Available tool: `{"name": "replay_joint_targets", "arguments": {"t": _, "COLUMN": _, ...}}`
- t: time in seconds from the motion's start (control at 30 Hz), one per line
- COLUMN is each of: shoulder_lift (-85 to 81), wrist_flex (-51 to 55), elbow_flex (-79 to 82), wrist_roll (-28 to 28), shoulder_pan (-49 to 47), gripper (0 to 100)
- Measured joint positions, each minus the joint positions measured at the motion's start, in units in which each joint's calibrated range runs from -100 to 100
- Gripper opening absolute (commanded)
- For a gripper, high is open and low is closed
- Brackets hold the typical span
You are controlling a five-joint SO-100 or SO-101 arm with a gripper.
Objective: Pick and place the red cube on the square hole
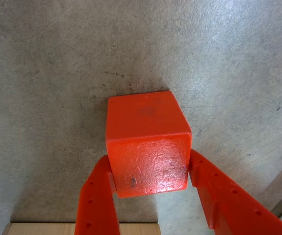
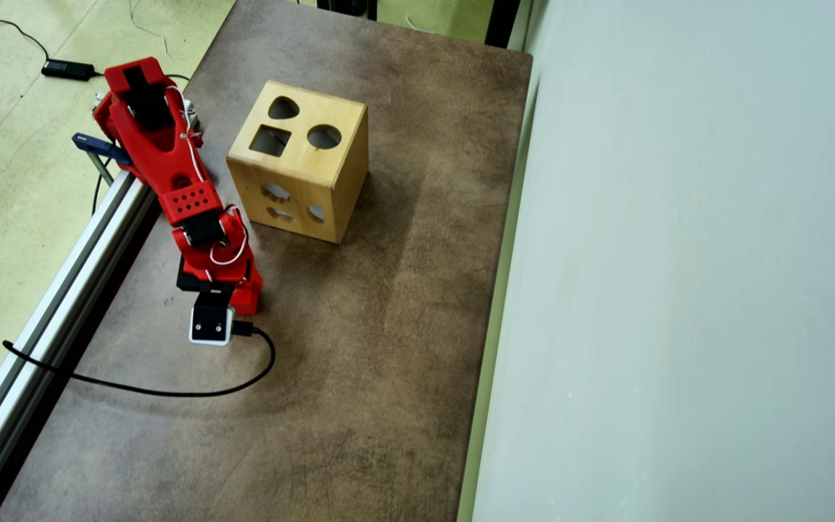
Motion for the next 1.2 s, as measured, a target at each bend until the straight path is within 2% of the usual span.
{"name": "replay_joint_targets", "arguments": {"t": 0.27, "shoulder_lift": 0.0, "wrist_flex": 0.0, "elbow_flex": 0.0, "wrist_roll": -0.1, "shoulder_pan": 0.14, "gripper": 2}}
{"name": "replay_joint_targets", "arguments": {"t": 0.53, "shoulder_lift": -0.17, "wrist_flex": 0.0, "elbow_flex": 0.0, "wrist_roll": -4.54, "shoulder_pan": 0.14, "gripper": 2}}
{"name": "replay_joint_targets", "arguments": {"t": 0.93, "shoulder_lift": -15.34, "wrist_flex": 0.24, "elbow_flex": 0.09, "wrist_roll": -6.01, "shoulder_pan": 0.14, "gripper": 2}}
{"name": "replay_joint_targets", "arguments": {"t": 1.2, "shoulder_lift": -27.2, "wrist_flex": 0.24, "elbow_flex": 0.09, "wrist_roll": -11.28, "shoulder_pan": 0.14, "gripper": 2}}
